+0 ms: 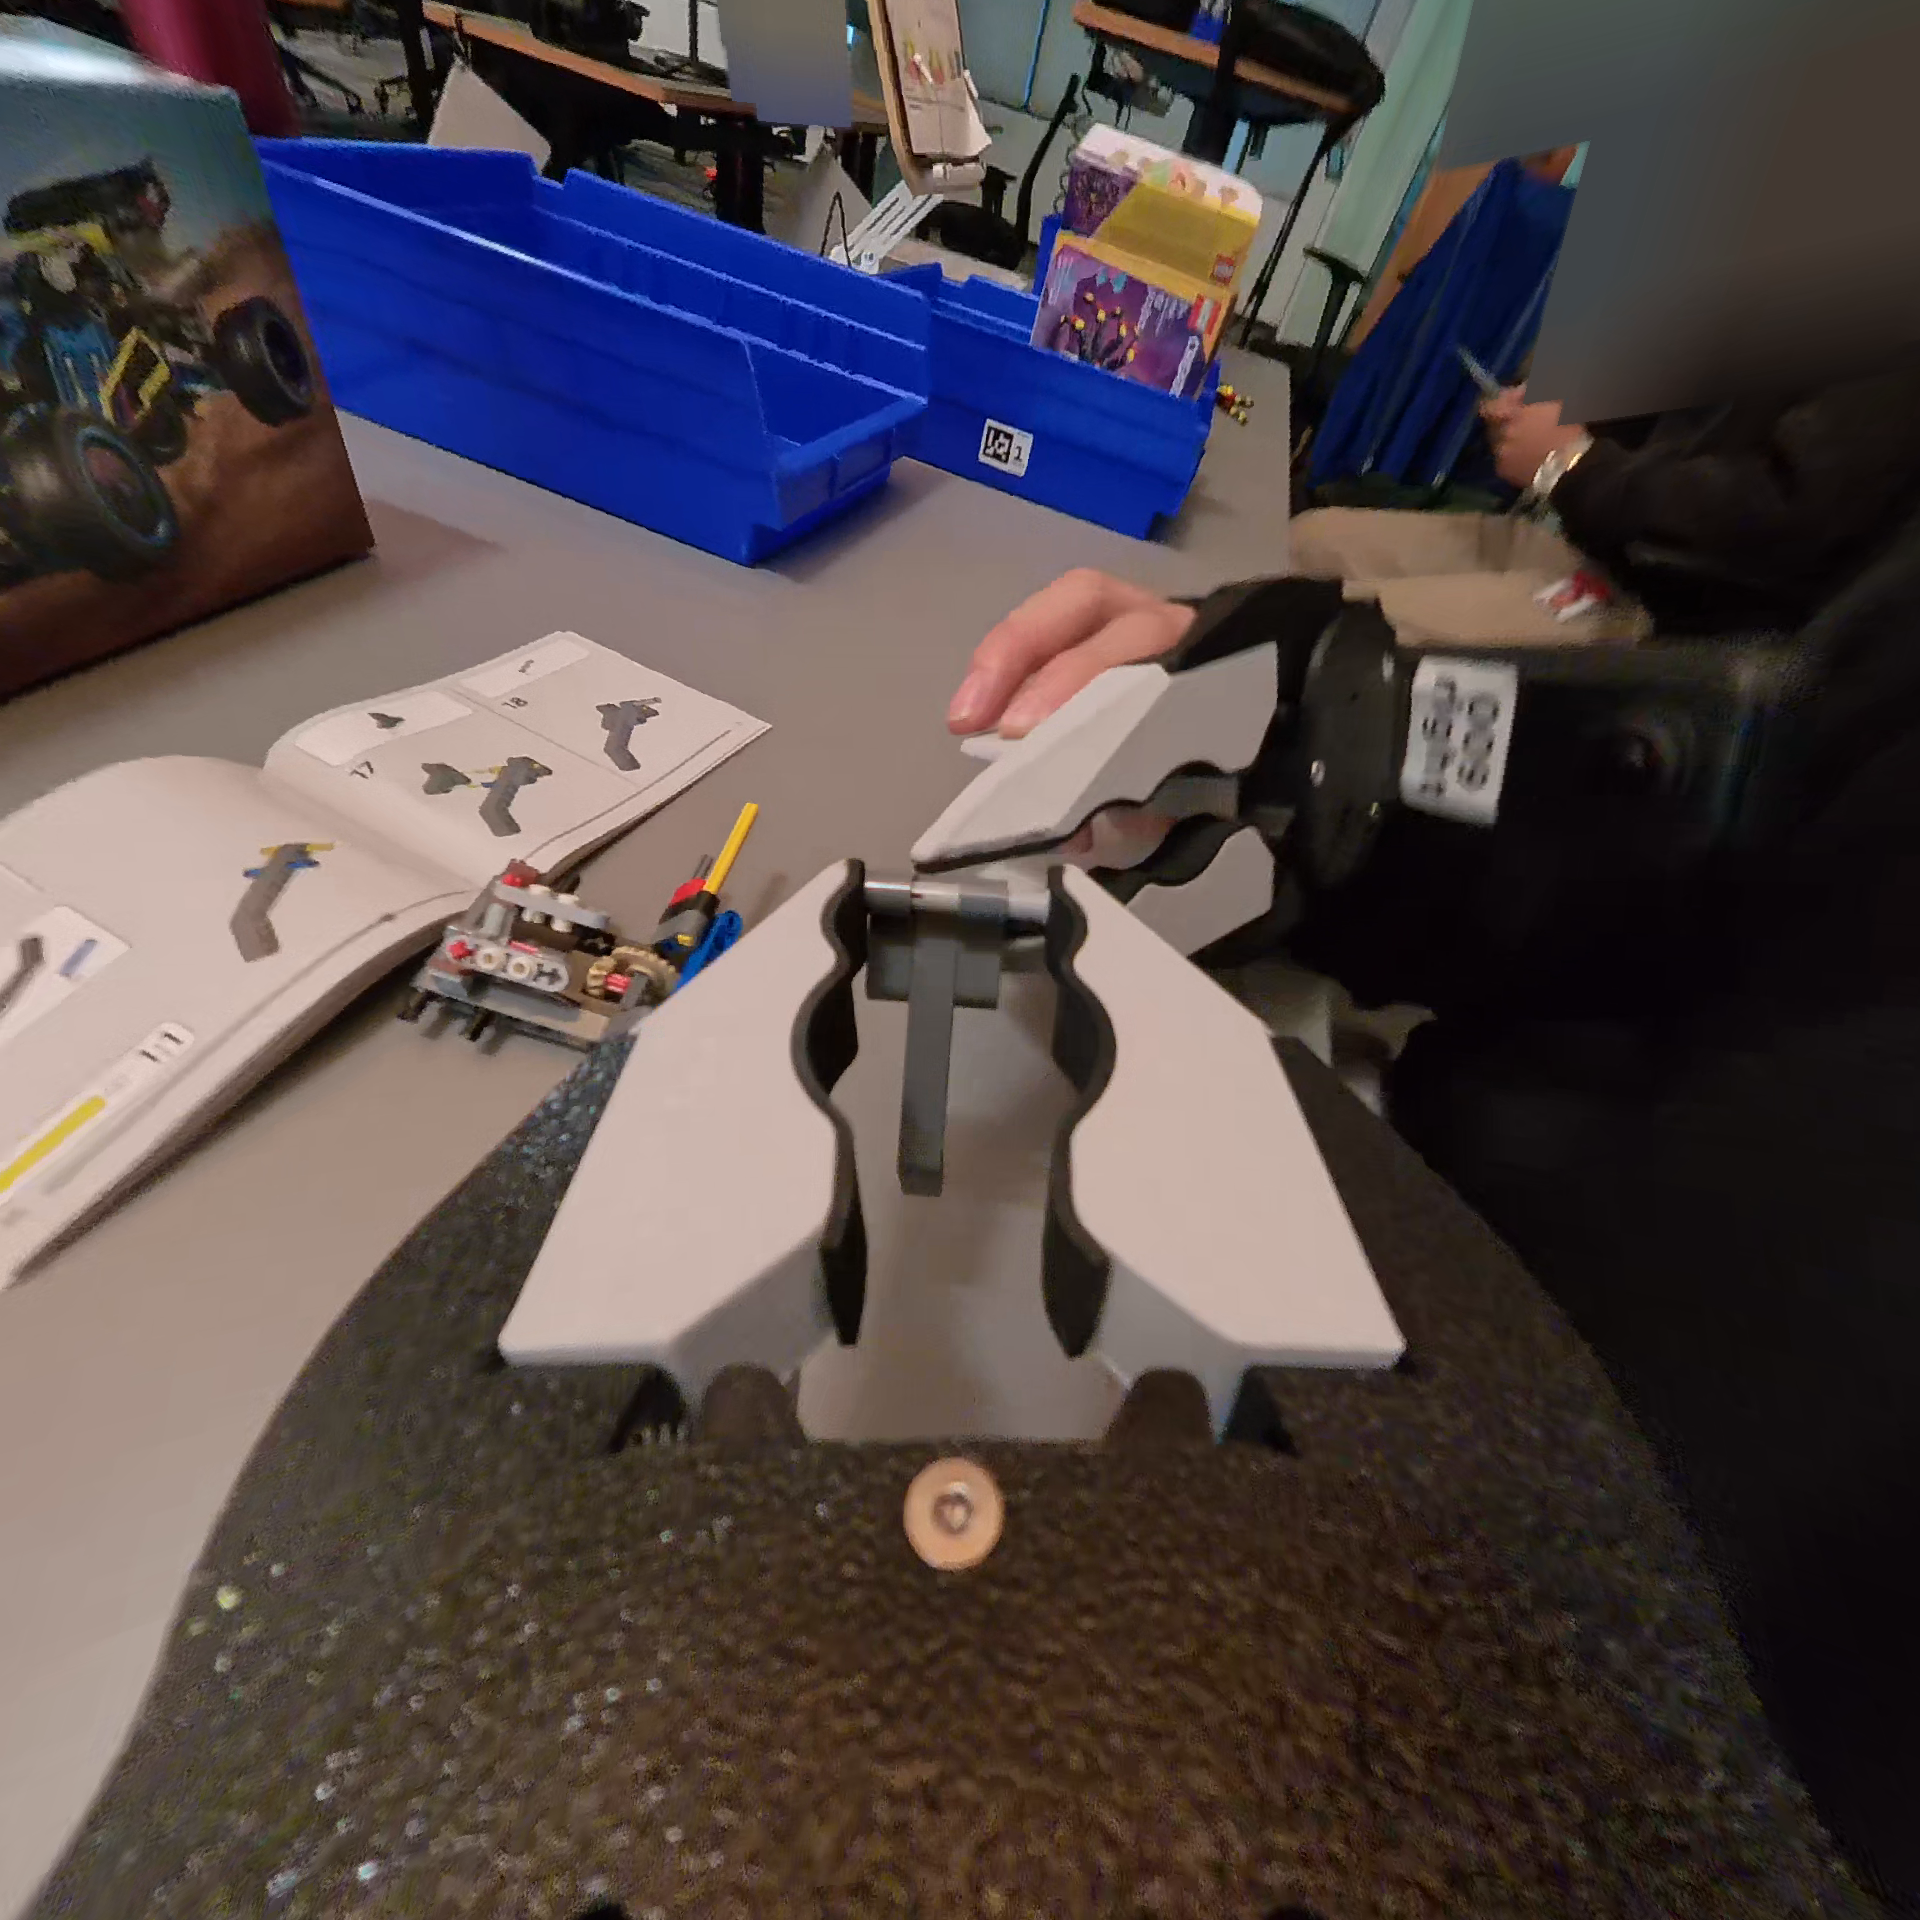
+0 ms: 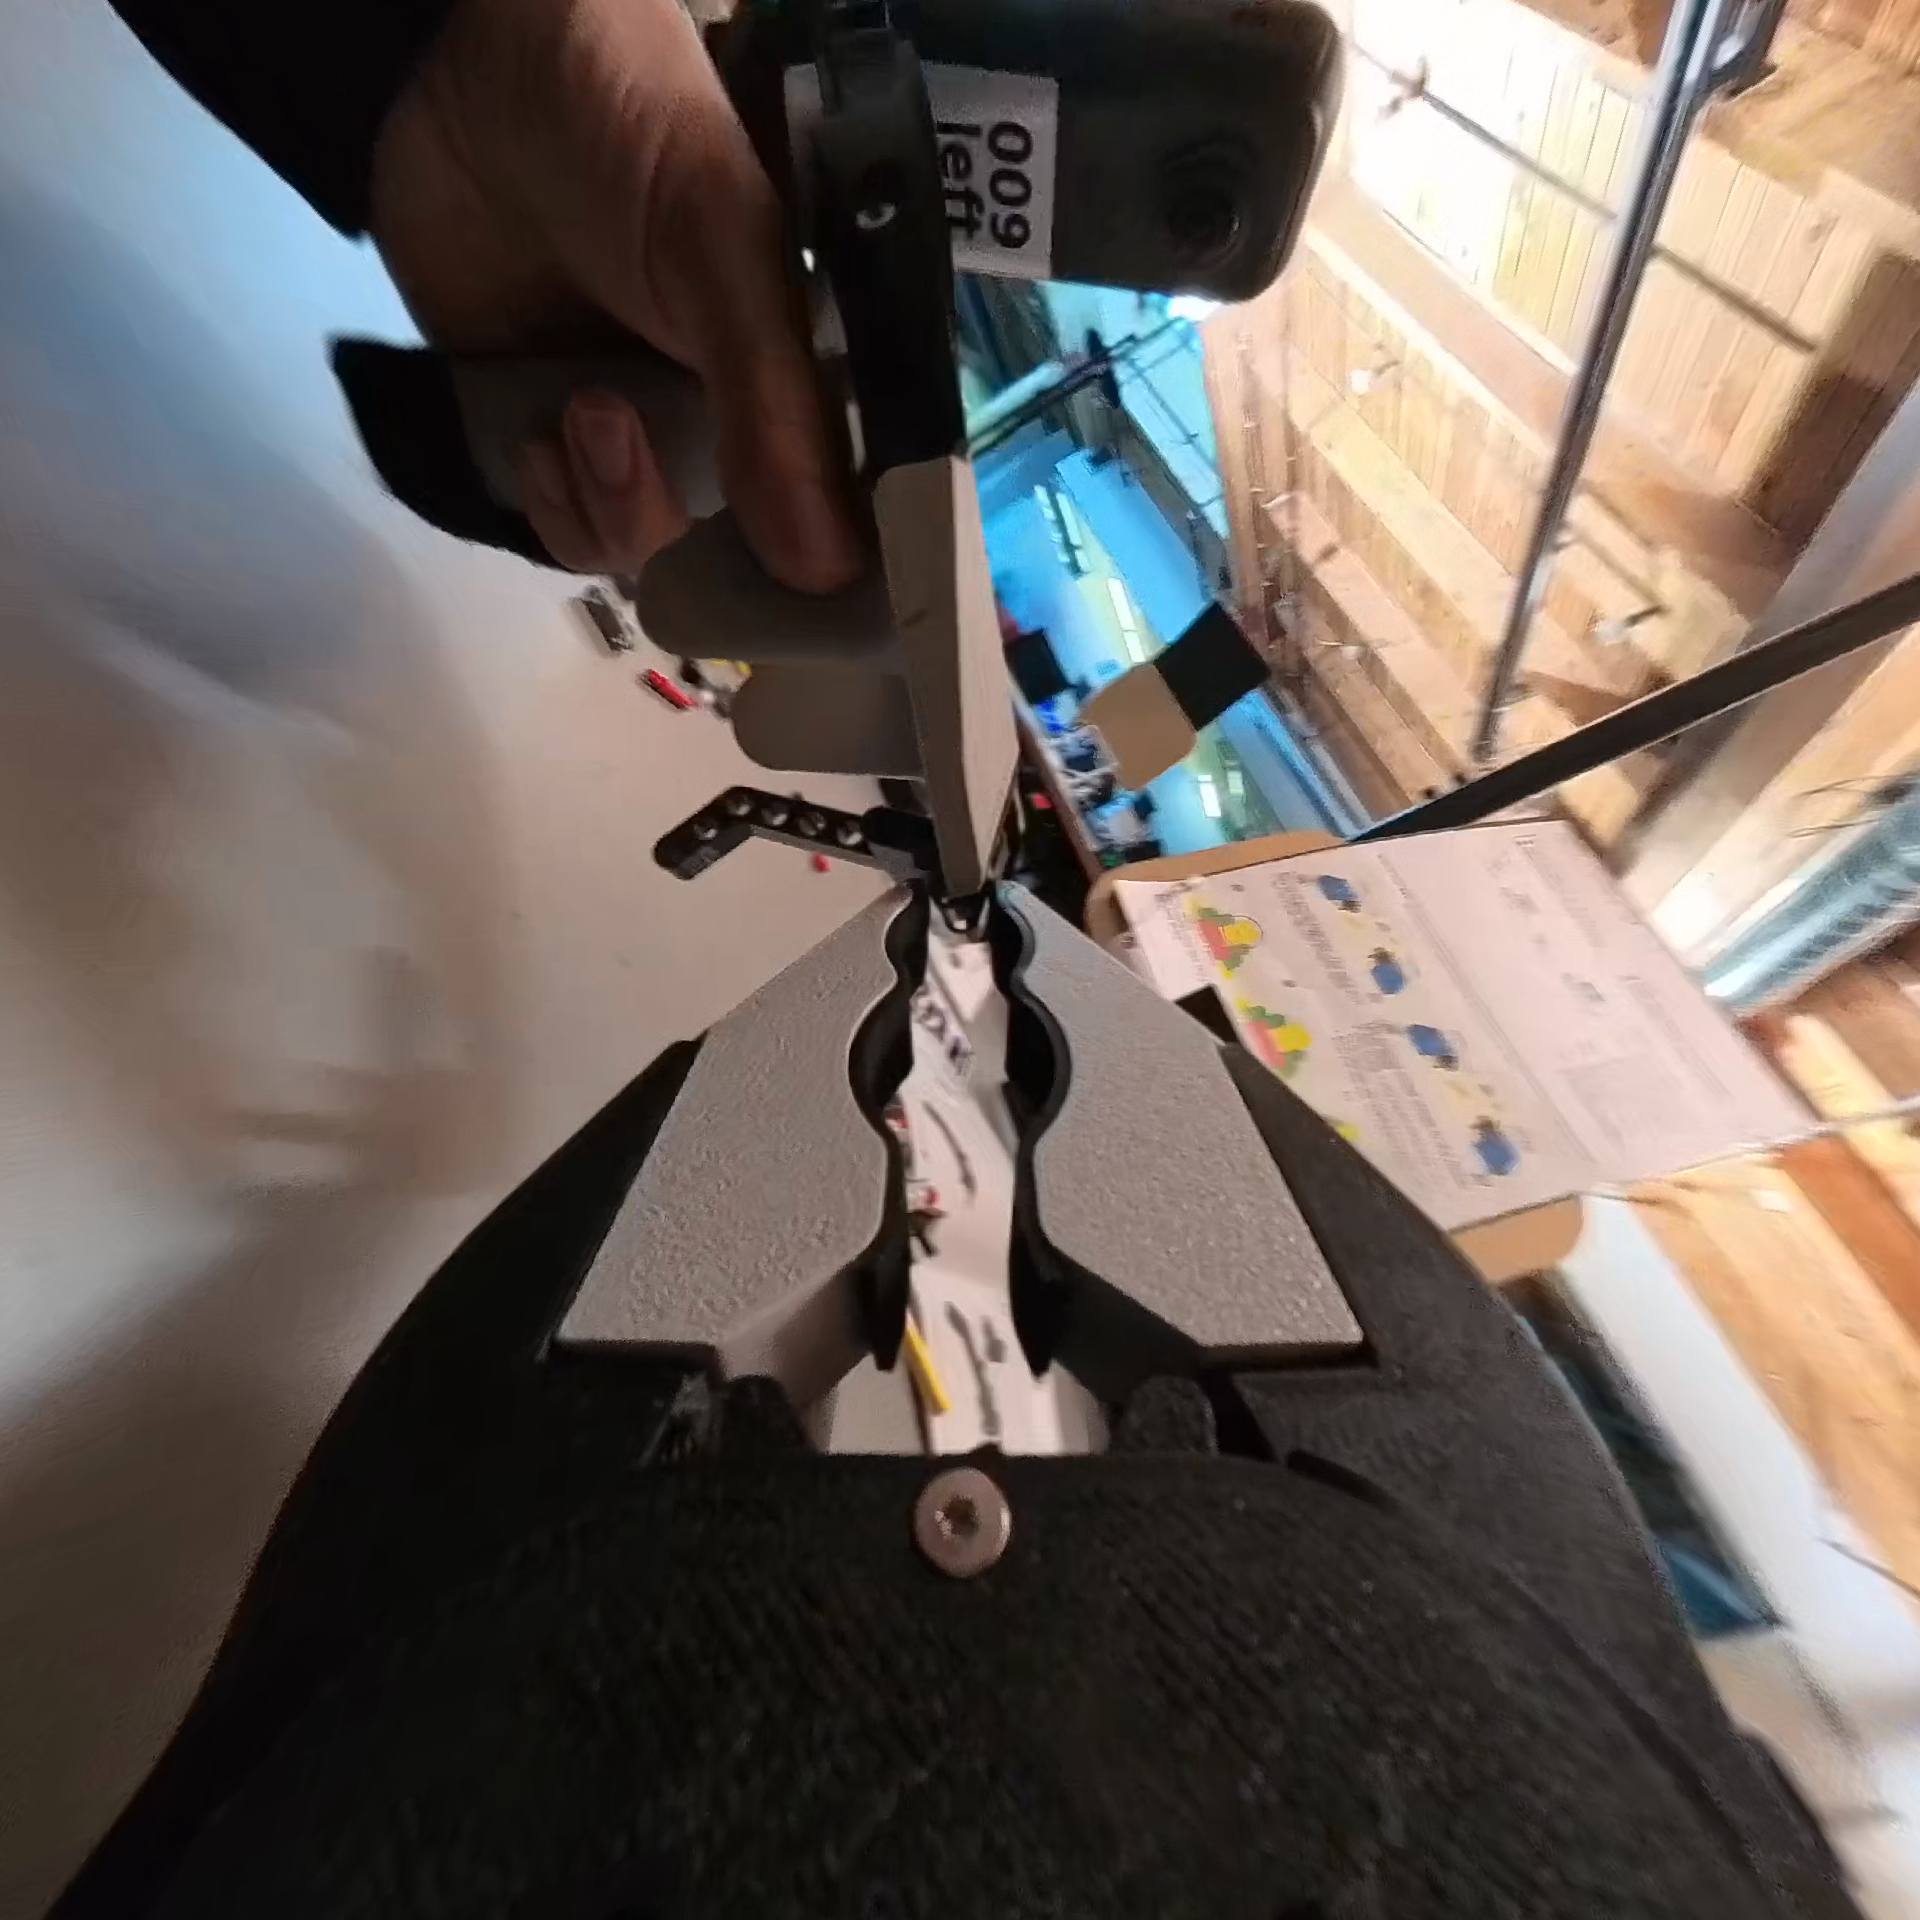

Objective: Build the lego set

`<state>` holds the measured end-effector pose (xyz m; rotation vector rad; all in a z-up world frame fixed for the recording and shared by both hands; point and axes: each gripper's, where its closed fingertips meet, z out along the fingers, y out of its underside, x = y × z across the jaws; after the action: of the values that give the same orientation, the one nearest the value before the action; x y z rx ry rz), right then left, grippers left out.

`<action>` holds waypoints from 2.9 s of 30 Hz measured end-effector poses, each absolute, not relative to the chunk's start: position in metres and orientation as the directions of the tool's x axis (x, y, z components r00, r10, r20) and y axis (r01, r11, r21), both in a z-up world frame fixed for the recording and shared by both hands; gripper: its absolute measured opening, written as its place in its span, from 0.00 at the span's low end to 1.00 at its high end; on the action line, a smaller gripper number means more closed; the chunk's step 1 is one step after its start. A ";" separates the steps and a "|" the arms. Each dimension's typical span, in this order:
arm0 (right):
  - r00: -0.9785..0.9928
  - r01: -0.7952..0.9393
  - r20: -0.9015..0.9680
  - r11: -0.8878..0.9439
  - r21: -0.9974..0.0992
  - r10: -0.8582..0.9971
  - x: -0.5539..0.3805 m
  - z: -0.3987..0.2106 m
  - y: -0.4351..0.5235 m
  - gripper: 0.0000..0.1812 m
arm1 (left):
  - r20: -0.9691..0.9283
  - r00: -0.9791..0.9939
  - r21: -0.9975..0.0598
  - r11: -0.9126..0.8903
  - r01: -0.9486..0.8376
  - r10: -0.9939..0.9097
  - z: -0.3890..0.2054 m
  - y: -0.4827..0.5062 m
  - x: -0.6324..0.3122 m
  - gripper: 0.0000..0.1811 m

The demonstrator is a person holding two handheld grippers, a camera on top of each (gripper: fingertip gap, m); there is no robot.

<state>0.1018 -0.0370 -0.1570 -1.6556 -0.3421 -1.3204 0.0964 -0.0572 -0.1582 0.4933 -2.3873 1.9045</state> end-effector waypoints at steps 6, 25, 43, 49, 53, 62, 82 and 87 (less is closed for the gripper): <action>0.897 0.322 0.375 -0.234 -0.917 -0.235 0.091 -0.156 -0.044 0.27 | -0.113 -0.987 -0.955 0.287 0.075 -0.118 -0.155 -0.054 0.086 0.18; 0.992 -0.122 -0.123 -0.097 -0.988 -0.002 0.077 -0.158 -0.057 0.17 | -0.291 -0.957 -0.913 0.294 0.283 0.016 -0.164 -0.065 0.071 0.18; 0.880 -0.462 -0.462 -0.025 -0.887 0.113 0.070 -0.146 -0.055 0.13 | -0.442 -0.897 -0.868 0.262 0.423 -0.019 -0.146 -0.074 0.072 0.18; 0.786 -0.595 -0.564 0.059 -0.802 0.253 0.064 -0.133 -0.055 0.06 | -0.475 -0.880 -0.859 0.224 0.461 -0.007 -0.135 -0.076 0.066 0.18; 0.809 -0.560 -0.520 0.088 -0.824 0.275 0.063 -0.131 -0.056 0.04 | -0.476 -0.879 -0.854 0.246 0.458 -0.015 -0.135 -0.074 0.067 0.19; 0.871 -0.438 -0.380 0.145 -0.887 0.311 0.051 -0.119 -0.064 0.03 | -0.556 -0.831 -0.808 0.249 0.533 -0.026 -0.121 -0.077 0.058 0.22; 0.763 -0.618 -0.546 0.146 -0.772 0.346 0.067 -0.122 -0.073 0.03 | -0.683 -0.730 -0.663 0.403 0.631 0.021 -0.125 -0.076 0.066 0.19; 0.788 -0.591 -0.533 0.136 -0.795 0.309 0.067 -0.126 -0.071 0.03 | -0.631 -0.775 -0.717 0.402 0.569 -0.028 -0.128 -0.075 0.069 0.16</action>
<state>0.0669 -0.0709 -0.1261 -1.2780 0.2643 0.6628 0.0694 -0.0748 -0.1277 -0.6696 -3.0584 2.0182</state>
